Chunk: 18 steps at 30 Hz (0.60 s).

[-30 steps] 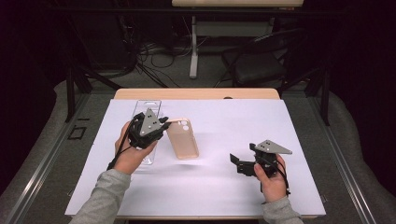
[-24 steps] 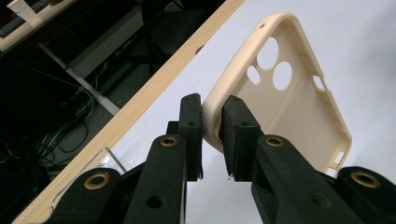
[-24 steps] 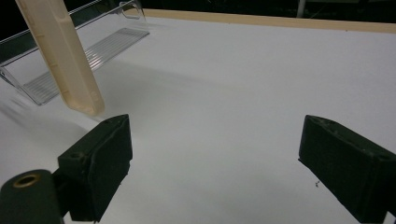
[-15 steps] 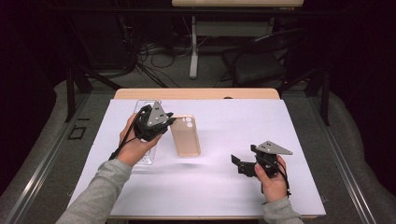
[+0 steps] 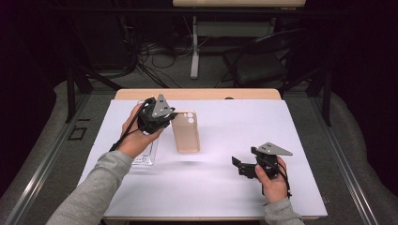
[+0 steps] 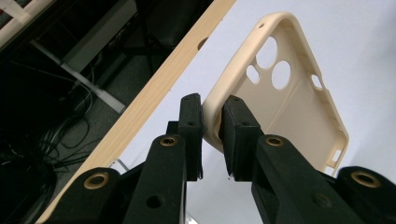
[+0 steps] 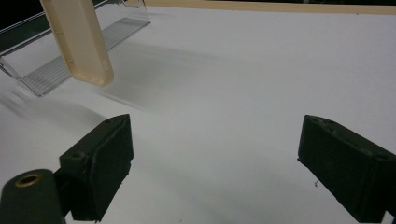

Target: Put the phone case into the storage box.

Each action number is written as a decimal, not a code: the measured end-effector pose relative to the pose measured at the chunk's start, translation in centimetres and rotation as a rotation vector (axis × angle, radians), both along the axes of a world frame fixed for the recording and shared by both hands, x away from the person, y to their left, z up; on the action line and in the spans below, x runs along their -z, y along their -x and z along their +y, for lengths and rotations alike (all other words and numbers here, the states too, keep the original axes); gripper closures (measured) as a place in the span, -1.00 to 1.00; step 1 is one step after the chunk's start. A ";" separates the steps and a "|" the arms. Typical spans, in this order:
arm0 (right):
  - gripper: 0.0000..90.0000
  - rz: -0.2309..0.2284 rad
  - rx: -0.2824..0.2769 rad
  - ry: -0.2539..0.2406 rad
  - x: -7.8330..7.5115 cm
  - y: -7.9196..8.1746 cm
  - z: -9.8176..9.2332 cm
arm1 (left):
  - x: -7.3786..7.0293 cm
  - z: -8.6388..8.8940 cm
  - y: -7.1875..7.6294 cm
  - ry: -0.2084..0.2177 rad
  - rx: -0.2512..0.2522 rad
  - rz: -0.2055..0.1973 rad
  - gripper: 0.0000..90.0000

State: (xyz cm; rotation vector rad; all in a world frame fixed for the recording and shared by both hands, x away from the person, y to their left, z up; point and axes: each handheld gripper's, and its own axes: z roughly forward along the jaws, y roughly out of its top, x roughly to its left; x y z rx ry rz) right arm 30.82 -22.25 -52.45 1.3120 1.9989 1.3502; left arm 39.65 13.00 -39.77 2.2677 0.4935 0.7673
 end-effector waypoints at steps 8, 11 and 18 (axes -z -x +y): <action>-0.78 0.003 0.003 0.000 0.0 0.0 -0.1 | -0.7 0.1 -0.6 -0.049 0.007 -0.034 0.75; -0.78 0.004 0.002 0.003 0.1 0.0 -0.1 | -1.0 0.4 -0.9 -0.053 0.006 -0.050 0.75; -0.78 0.005 0.000 0.010 0.1 -0.1 -0.1 | -1.7 1.4 -1.5 -0.073 -0.011 -0.101 0.75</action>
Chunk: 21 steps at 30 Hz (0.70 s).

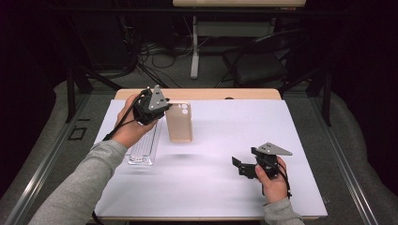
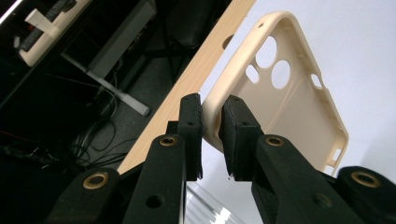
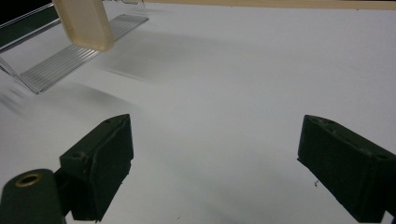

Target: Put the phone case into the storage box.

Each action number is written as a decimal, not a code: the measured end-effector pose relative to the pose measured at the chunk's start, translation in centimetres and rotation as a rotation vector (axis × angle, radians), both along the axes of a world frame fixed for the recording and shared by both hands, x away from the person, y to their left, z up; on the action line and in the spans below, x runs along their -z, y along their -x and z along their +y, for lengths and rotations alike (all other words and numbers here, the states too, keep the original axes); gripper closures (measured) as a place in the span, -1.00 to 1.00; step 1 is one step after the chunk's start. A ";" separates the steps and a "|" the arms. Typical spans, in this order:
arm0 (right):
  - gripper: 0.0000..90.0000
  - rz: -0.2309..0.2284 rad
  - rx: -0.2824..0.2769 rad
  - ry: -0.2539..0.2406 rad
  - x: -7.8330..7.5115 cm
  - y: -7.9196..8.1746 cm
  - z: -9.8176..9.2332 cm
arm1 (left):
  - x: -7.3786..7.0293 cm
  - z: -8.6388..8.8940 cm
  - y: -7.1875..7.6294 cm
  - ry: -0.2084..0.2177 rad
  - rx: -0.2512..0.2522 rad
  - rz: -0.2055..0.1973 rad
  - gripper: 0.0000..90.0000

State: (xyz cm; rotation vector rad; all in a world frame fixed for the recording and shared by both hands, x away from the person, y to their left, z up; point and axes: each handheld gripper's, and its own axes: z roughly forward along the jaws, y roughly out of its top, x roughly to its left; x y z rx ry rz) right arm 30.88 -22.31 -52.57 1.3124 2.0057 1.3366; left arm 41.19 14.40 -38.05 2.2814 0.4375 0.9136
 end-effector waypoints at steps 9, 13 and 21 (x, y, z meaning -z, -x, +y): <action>-0.78 -0.001 -0.003 0.009 0.0 0.0 0.1 | -0.4 1.7 -0.9 0.029 -0.035 -0.036 0.75; -0.78 0.001 -0.001 0.012 0.1 0.1 0.2 | -0.6 2.4 -1.3 0.040 -0.054 -0.048 0.75; -0.78 0.007 -0.007 0.029 0.2 0.1 0.4 | -0.6 3.8 -2.2 0.054 -0.092 -0.057 0.75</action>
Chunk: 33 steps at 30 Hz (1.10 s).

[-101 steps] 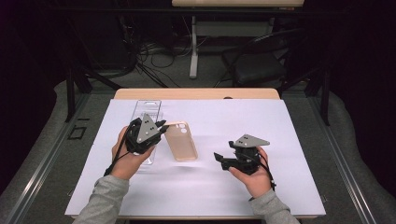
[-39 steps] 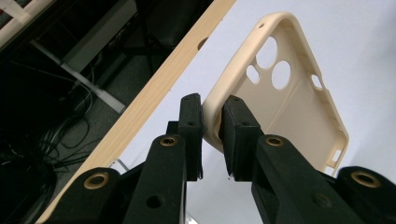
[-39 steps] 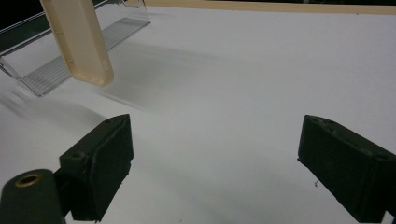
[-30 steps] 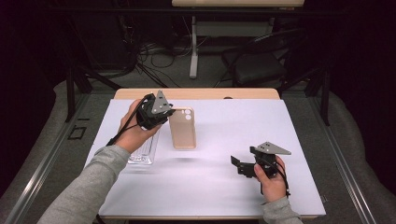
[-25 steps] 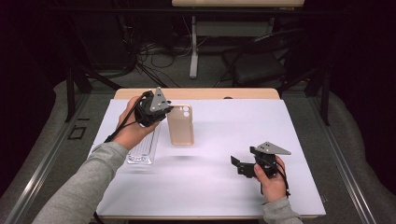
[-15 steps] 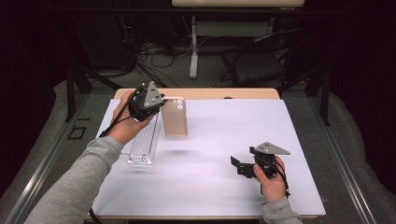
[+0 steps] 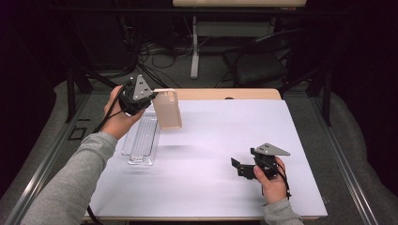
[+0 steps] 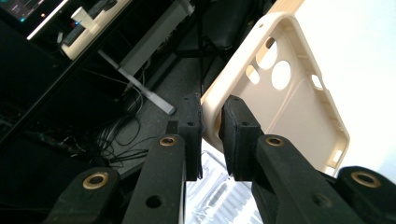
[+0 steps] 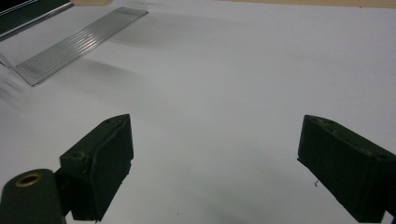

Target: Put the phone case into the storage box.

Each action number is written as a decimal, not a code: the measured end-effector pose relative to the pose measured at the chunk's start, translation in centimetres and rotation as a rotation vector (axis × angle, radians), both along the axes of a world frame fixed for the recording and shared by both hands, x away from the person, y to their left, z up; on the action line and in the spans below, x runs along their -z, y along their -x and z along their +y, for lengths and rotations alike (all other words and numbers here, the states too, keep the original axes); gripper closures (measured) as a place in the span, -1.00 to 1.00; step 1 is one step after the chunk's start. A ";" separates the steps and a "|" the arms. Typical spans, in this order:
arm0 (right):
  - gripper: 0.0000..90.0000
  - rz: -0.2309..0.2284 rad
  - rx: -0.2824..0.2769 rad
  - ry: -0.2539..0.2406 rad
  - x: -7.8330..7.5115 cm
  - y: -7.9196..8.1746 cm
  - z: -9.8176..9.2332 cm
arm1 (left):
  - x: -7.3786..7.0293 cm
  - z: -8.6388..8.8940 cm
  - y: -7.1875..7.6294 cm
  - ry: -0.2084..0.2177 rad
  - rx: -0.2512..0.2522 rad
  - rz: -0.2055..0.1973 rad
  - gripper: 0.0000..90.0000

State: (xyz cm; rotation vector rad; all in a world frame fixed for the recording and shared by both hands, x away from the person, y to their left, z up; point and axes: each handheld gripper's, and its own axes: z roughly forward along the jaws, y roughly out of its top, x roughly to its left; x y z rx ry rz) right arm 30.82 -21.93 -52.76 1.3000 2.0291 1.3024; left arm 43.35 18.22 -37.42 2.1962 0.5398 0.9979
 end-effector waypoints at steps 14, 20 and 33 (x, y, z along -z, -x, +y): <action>-0.78 -0.022 0.004 0.015 0.0 0.1 0.3 | -1.1 2.3 -0.6 0.023 -0.051 -0.033 0.75; -0.79 -0.017 0.014 0.003 -0.1 0.1 0.1 | -1.4 3.0 -0.9 0.035 -0.071 -0.037 0.75; -0.97 -0.029 0.004 0.016 0.1 0.1 0.3 | -1.5 4.0 -1.9 0.041 -0.102 -0.044 0.75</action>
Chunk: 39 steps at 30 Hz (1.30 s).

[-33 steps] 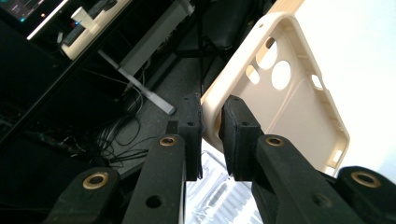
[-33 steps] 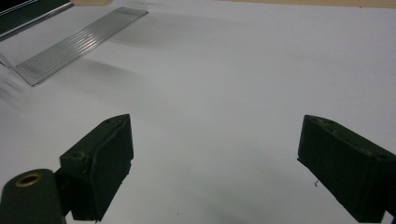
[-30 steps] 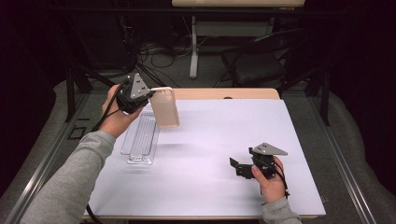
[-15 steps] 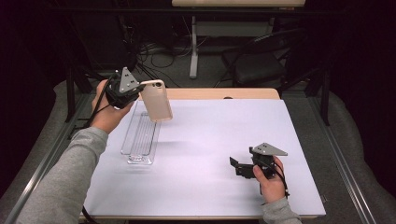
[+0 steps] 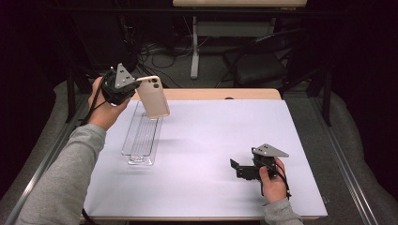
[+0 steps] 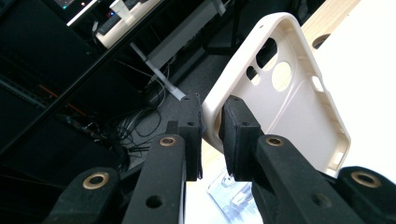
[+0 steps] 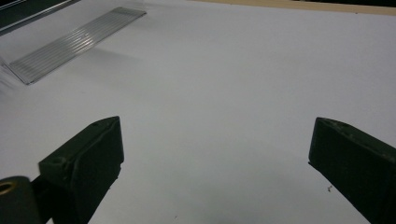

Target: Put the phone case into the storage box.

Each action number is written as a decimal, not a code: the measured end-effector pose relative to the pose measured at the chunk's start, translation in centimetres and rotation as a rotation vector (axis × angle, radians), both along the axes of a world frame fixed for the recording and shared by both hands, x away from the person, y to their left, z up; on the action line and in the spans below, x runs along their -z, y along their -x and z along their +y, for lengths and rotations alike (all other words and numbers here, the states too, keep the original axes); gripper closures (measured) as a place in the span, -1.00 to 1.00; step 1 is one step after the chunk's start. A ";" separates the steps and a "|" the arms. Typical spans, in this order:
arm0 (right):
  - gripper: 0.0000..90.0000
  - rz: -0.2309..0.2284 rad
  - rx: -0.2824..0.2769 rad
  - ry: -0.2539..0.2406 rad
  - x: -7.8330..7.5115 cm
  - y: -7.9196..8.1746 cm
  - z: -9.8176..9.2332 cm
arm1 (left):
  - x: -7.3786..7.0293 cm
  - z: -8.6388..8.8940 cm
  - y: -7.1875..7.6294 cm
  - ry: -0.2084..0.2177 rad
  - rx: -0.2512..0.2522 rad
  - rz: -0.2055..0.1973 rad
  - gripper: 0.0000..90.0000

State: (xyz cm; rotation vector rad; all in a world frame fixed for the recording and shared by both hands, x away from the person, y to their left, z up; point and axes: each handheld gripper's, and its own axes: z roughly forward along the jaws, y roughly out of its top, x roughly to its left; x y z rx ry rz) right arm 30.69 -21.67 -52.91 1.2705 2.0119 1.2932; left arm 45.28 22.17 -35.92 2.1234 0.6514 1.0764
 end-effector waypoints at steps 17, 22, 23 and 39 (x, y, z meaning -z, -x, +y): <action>-1.00 -0.006 0.040 0.030 0.3 -0.2 -0.1 | 0.2 1.1 -1.2 0.004 -0.025 -0.013 0.75; -1.00 -0.017 0.079 0.049 0.4 -0.3 -0.2 | 0.2 1.3 -1.5 0.003 -0.019 -0.019 0.75; -1.00 -0.016 0.080 0.050 0.4 -0.3 -0.2 | 0.2 1.3 -1.6 0.001 -0.018 -0.019 0.75; -1.00 -0.016 0.074 0.072 0.6 -0.3 -0.1 | 0.9 1.8 -3.0 -0.032 -0.006 -0.047 0.75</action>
